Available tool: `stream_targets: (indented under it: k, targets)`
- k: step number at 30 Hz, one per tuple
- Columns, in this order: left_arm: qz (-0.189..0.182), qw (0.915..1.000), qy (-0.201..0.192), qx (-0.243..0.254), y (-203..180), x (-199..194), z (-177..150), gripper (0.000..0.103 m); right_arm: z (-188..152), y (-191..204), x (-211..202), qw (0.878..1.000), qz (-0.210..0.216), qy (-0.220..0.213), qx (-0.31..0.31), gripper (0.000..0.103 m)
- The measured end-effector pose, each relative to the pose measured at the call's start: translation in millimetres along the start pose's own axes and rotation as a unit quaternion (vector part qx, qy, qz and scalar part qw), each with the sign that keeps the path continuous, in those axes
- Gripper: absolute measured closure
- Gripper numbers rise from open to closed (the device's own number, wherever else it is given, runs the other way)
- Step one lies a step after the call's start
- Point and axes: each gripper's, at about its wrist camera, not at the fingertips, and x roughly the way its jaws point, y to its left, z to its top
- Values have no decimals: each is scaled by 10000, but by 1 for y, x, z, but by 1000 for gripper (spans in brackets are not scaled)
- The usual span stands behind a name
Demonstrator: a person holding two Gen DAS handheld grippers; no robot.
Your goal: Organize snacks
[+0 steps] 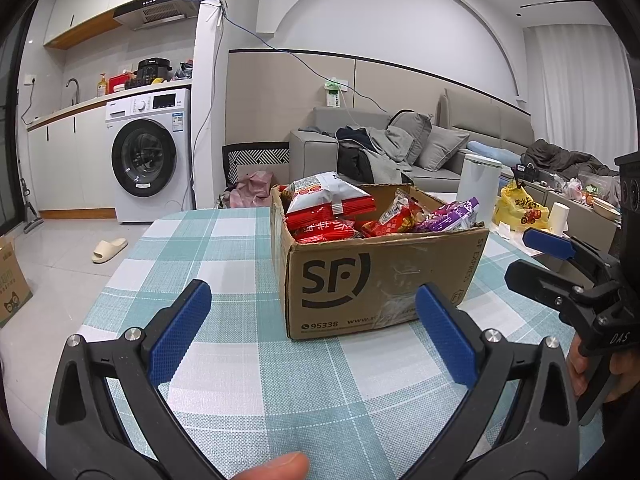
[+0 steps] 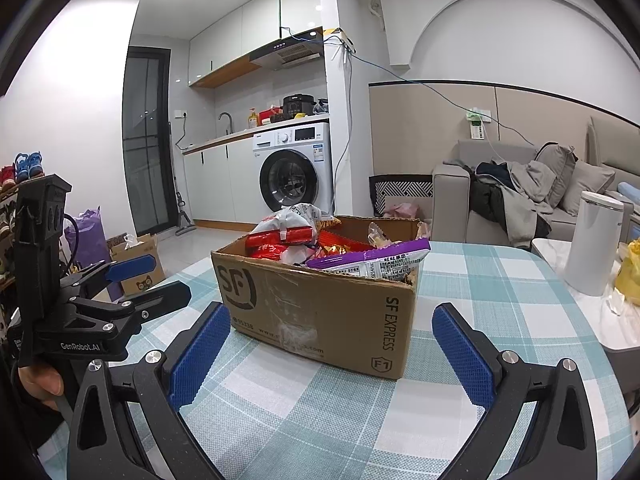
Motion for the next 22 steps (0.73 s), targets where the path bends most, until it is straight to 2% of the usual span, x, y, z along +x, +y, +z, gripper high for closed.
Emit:
stream_targets:
  k: [22]
  targets:
    - [-7, 10000, -30, 13, -1, -1, -1, 1, 0, 0, 0, 10000, 5, 11, 5, 0]
